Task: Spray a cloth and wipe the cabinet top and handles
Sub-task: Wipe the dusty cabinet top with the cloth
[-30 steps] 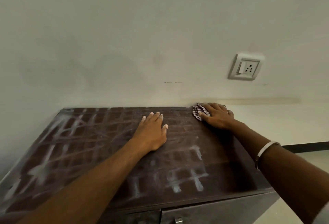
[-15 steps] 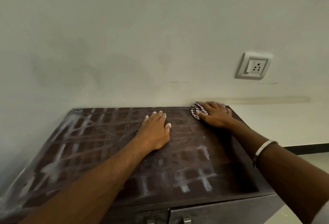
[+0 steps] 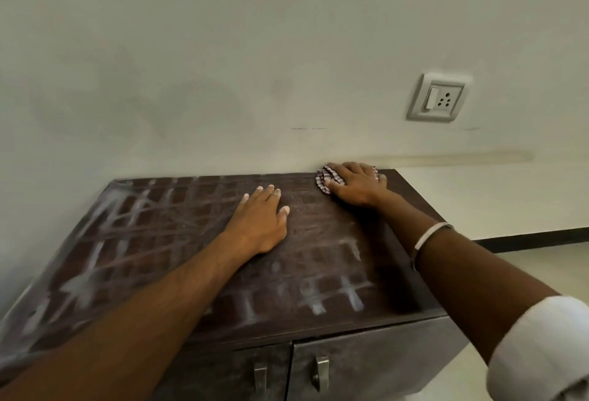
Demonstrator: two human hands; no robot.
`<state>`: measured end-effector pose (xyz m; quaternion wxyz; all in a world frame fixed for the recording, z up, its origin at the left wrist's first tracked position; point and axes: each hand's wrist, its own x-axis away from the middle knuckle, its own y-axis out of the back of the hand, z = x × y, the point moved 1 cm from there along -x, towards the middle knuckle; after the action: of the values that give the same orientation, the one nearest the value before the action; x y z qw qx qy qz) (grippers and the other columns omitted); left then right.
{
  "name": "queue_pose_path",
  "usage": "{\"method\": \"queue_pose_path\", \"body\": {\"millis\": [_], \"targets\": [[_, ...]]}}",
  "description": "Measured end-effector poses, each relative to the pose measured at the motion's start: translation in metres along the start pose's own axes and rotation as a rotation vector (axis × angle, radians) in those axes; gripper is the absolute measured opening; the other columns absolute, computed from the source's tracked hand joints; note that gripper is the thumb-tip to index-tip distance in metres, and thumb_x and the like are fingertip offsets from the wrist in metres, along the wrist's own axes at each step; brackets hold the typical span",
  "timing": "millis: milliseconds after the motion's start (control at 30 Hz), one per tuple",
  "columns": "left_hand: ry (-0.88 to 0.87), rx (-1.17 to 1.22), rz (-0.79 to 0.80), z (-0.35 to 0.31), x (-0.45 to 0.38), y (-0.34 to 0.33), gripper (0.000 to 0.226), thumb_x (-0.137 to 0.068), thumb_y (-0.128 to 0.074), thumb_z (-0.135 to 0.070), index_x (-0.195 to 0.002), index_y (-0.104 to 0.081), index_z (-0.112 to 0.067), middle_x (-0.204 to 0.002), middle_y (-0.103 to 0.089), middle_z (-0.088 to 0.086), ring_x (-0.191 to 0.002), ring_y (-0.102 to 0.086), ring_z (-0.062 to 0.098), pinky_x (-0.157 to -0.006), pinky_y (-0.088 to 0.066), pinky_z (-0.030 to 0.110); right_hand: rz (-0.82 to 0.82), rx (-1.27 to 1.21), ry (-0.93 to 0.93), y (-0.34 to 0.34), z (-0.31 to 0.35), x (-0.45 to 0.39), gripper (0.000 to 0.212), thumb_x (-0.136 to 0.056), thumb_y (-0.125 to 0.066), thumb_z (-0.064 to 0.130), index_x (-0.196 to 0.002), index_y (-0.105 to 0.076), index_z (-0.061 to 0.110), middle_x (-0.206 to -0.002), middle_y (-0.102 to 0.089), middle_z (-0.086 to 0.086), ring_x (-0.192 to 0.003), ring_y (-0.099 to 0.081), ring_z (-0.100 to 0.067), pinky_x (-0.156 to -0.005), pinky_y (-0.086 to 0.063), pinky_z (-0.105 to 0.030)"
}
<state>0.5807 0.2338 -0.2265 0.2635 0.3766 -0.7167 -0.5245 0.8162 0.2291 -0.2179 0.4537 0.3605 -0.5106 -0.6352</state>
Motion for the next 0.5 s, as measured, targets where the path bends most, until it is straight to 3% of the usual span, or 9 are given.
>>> {"method": "queue_pose_path", "body": {"millis": [167,300,500], "targets": [[0.003,-0.006,-0.024,-0.002,0.002,0.002,0.056,-0.103,-0.027,-0.035,-0.153,-0.018,-0.011,-0.162,-0.011,0.004,-0.15,-0.006,0.021,-0.122,-0.005,0.04,0.032,-0.009,0.08,-0.004,0.033,0.003,0.056,-0.094,-0.031,0.061,-0.147,-0.021,0.047,-0.16,-0.016,0.01,-0.148,-0.003,-0.021,-0.113,0.0,-0.062],[-0.001,-0.01,-0.032,-0.001,0.004,0.005,0.056,-0.103,-0.027,-0.035,-0.153,-0.019,-0.012,-0.162,-0.011,0.004,-0.15,-0.005,0.021,-0.121,-0.004,0.039,-0.003,0.004,0.138,-0.005,0.02,0.013,0.058,-0.093,-0.032,0.064,-0.147,-0.022,0.048,-0.159,-0.02,0.01,-0.148,-0.009,-0.02,-0.114,-0.005,-0.058],[-0.007,-0.014,-0.028,0.001,0.005,0.003,0.056,-0.103,-0.026,-0.035,-0.153,-0.018,-0.012,-0.162,-0.012,0.003,-0.15,-0.006,0.02,-0.121,-0.004,0.039,0.023,-0.004,0.034,-0.001,0.025,0.0,0.057,-0.093,-0.033,0.062,-0.147,-0.022,0.047,-0.159,-0.017,0.01,-0.148,-0.005,-0.022,-0.113,-0.004,-0.062]]}}
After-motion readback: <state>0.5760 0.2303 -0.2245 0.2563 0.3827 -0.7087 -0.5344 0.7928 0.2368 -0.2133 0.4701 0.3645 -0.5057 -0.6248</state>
